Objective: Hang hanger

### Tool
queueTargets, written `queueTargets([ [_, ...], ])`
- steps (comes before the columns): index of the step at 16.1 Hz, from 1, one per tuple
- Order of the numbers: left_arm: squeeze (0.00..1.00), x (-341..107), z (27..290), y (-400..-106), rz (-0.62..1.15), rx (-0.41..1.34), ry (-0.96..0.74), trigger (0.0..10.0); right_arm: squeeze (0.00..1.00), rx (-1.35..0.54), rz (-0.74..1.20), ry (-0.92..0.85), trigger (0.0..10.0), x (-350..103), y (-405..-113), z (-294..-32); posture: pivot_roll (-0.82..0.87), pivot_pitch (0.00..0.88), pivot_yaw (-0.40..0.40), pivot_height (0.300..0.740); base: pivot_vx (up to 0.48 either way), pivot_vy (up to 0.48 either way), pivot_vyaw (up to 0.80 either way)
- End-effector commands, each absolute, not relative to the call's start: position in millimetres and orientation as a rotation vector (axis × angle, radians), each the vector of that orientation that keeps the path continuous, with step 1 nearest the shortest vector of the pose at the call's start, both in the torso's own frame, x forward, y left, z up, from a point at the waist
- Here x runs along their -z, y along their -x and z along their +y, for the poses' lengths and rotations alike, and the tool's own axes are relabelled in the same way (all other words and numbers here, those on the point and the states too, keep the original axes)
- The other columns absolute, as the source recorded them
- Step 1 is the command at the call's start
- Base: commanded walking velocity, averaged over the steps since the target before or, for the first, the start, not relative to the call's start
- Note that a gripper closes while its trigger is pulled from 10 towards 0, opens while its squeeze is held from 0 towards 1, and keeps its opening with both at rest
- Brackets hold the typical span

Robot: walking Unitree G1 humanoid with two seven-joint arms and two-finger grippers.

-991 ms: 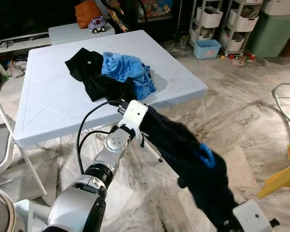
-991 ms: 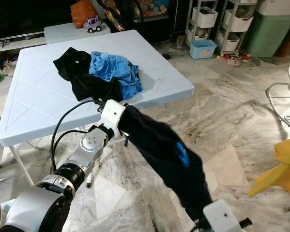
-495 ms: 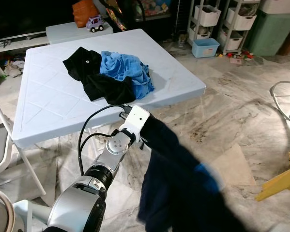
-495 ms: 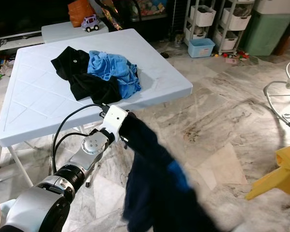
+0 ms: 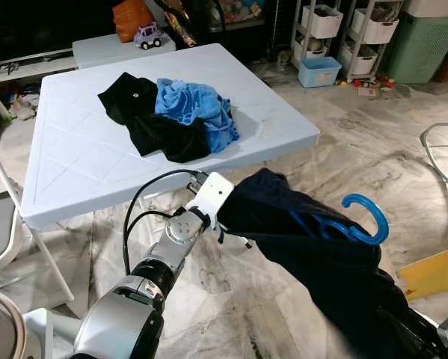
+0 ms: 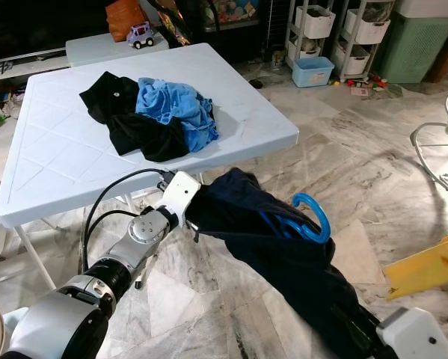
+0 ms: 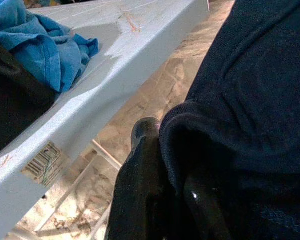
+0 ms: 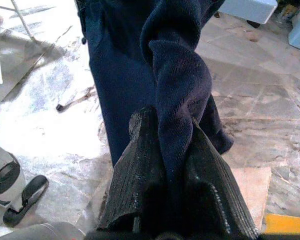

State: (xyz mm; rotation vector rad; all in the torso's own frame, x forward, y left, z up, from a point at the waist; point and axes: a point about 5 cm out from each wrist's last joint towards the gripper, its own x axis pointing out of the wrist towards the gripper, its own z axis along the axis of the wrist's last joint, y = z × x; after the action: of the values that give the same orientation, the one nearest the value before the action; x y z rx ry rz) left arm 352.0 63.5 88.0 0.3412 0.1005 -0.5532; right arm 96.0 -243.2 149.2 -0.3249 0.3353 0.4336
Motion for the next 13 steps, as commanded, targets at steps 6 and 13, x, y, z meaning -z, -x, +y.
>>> queueTargets([
  [6, 0.0, -95.2, 71.5, -358.0, 0.07, 0.472, -0.342, 0.0, 0.0, -0.549, 0.461, 0.363, 10.0, -140.6, -85.3, -233.4, -0.09, 0.028, 0.033, 0.74, 0.0, 0.0, 0.0],
  [13, 0.0, -97.5, 79.5, -361.7, 0.07, 0.419, -0.36, 0.0, 0.0, -0.613, 0.497, 0.335, 10.0, -148.8, -72.9, -232.9, -0.1, 0.028, 0.029, 0.74, 0.0, 0.0, 0.0],
])
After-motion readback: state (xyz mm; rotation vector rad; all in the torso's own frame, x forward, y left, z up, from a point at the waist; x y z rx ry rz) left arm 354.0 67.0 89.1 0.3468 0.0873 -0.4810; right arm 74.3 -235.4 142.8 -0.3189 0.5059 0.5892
